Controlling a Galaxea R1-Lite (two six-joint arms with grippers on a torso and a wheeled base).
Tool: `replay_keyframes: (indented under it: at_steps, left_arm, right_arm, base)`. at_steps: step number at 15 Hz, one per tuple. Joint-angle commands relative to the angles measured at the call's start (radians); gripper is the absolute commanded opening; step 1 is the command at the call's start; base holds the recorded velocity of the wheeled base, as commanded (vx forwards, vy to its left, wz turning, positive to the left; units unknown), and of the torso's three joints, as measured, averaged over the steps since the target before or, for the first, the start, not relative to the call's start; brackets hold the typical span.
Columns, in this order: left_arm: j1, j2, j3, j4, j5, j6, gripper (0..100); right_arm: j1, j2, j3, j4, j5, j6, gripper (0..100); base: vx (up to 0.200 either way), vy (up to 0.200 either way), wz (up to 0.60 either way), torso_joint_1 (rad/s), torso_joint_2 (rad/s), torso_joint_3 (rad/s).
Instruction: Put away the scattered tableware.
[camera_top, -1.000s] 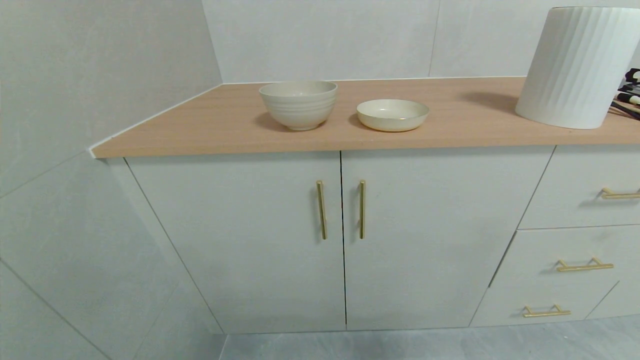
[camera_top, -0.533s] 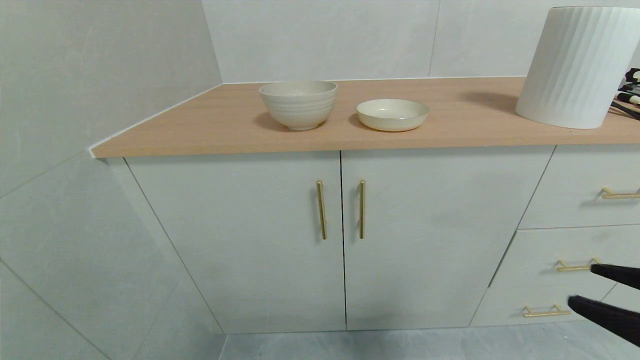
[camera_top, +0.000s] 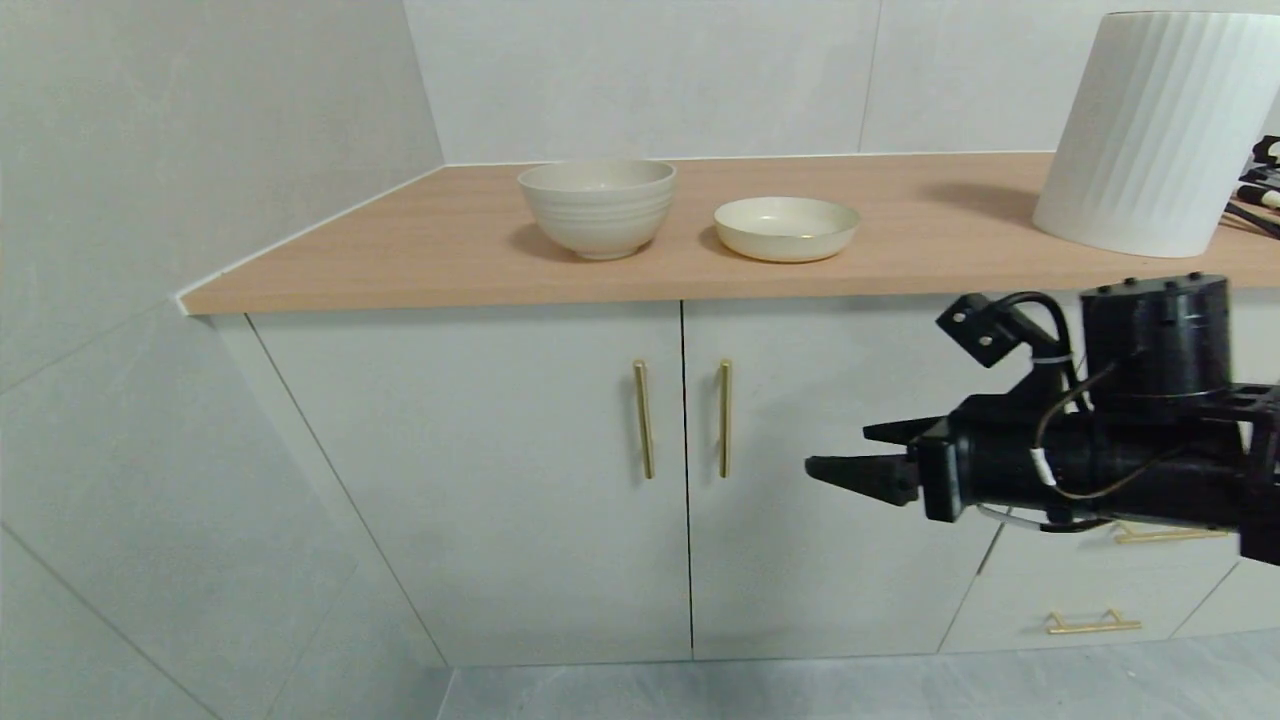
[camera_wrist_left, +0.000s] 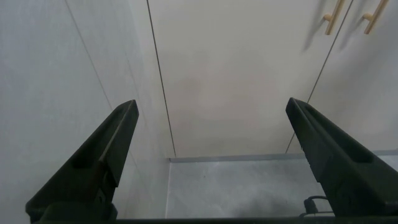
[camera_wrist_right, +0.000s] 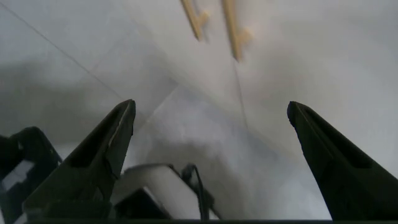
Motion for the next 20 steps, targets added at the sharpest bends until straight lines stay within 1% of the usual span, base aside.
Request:
replay_keyframes:
  at_steps: [1,3,4,5,7,12,14,20]
  left_arm:
    - [0.0,0.002,0.0,0.0,0.0,0.0,100]
    - [0.0,0.002,0.0,0.0,0.0,0.0,100]
    - [0.0,0.002,0.0,0.0,0.0,0.0,100]
    - [0.0,0.002,0.0,0.0,0.0,0.0,100]
    - [0.0,0.002,0.0,0.0,0.0,0.0,100]
    - [0.0,0.002,0.0,0.0,0.0,0.0,100]
    - [0.0,0.002,0.0,0.0,0.0,-0.002,100]
    - [0.0,0.002,0.0,-0.002,0.0,-0.002,100]
  right_arm:
    - [0.059,0.222,-0.1,-0.076,-0.003,0.002,100]
    - [0.065,0.291,-0.093,-0.155,-0.001,0.005,100]
    - [0.065,0.348,-0.105,-0.208,-0.003,0.003,100]
    - [0.066,0.383,-0.106,-0.29,-0.003,0.01,100]
    - [0.088,0.415,-0.106,-0.379,-0.003,0.065,100]
    - [0.088,0.444,-0.122,-0.434,-0.003,0.117,100]
    - [0.088,0.469,-0.133,-0.494,-0.003,0.161,100]
    - [0.114,0.493,-0.172,-0.503,-0.003,0.215,100]
  base:
    - [0.0,0.0,0.0,0.0,0.0,0.0]
    - [0.0,0.0,0.0,0.0,0.0,0.0]
    - [0.0,0.0,0.0,0.0,0.0,0.0]
    - [0.0,0.0,0.0,0.0,0.0,0.0]
    - [0.0,0.0,0.0,0.0,0.0,0.0]
    - [0.0,0.0,0.0,0.0,0.0,0.0]
    - [0.0,0.0,0.0,0.0,0.0,0.0]
    - [0.0,0.0,0.0,0.0,0.0,0.0]
